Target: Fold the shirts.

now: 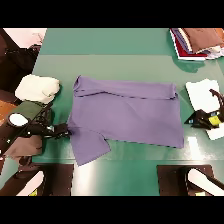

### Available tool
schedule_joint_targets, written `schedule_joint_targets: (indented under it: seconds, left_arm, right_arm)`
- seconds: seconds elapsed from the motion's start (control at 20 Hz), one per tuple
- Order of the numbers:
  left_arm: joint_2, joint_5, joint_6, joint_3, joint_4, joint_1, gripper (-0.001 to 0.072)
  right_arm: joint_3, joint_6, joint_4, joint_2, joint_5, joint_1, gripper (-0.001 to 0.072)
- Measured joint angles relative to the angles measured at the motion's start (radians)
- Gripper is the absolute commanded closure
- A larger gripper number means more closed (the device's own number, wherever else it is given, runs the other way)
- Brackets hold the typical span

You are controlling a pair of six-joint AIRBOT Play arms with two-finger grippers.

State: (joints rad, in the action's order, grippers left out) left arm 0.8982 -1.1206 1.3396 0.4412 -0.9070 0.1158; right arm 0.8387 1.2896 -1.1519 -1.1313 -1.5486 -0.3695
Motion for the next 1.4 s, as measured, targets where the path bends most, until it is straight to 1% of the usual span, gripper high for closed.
schedule_joint_targets:
  seconds: [0.15, 0.25, 0.3, 0.35, 0.4, 0.45, 0.55, 0.7, 0.85, 0.95, 1.1, 1.2, 1.3, 1.4]
  left_arm:
    - [0.000, -0.007, -0.007, 0.028, 0.003, 0.000, 0.0685]
    - [0.000, -0.010, -0.010, 0.037, 0.005, 0.000, 0.0684]
    - [0.000, -0.011, -0.010, 0.040, 0.006, 0.000, 0.0684]
    - [0.000, -0.012, -0.011, 0.042, 0.006, 0.000, 0.0684]
    - [0.000, -0.013, -0.011, 0.043, 0.006, 0.000, 0.0684]
    - [0.000, -0.013, -0.012, 0.044, 0.006, 0.000, 0.0684]
    - [0.000, -0.013, -0.013, 0.045, 0.006, 0.000, 0.0685]
    - [-0.003, -0.027, -0.014, 0.056, -0.002, 0.000, 0.0686]
    - [-0.060, -0.070, -0.002, 0.078, -0.037, 0.000, 0.0686]
    - [-0.147, -0.116, 0.037, 0.086, -0.076, 0.000, 0.0686]
    - [-0.294, -0.222, 0.112, 0.109, -0.122, 0.000, 0.0686]
    - [-0.351, -0.277, 0.149, 0.166, -0.137, 0.000, 0.0686]
    - [-0.372, -0.294, 0.169, 0.249, -0.138, 0.000, 0.0686]
    - [-0.361, -0.265, 0.168, 0.318, -0.118, 0.000, 0.0686]
  right_arm:
    - [-0.136, -0.016, 0.000, 0.000, 0.014, -0.095, 0.0234]
    - [-0.212, -0.032, -0.001, 0.000, 0.034, -0.124, 0.0236]
    - [-0.241, -0.037, -0.001, 0.000, 0.044, -0.127, 0.0265]
    - [-0.267, -0.040, 0.000, 0.000, 0.053, -0.125, 0.0269]
    - [-0.290, -0.043, -0.002, 0.000, 0.063, -0.118, 0.0293]
    - [-0.307, -0.045, 0.002, 0.001, 0.064, -0.104, 0.0408]
    - [-0.321, -0.048, -0.005, 0.001, 0.088, -0.072, 0.0686]
    - [-0.306, -0.050, -0.005, 0.001, 0.089, -0.023, 0.0695]
    - [-0.272, -0.030, -0.026, 0.035, 0.040, 0.021, 0.0695]
    - [-0.254, 0.003, -0.062, 0.098, 0.008, 0.051, 0.0695]
    - [-0.221, 0.055, -0.107, 0.221, -0.039, 0.084, 0.0696]
    - [-0.179, 0.089, -0.122, 0.294, -0.059, 0.106, 0.0696]
    - [-0.122, 0.113, -0.131, 0.333, -0.064, 0.135, 0.0696]
    - [-0.051, 0.124, -0.136, 0.324, -0.059, 0.179, 0.0696]
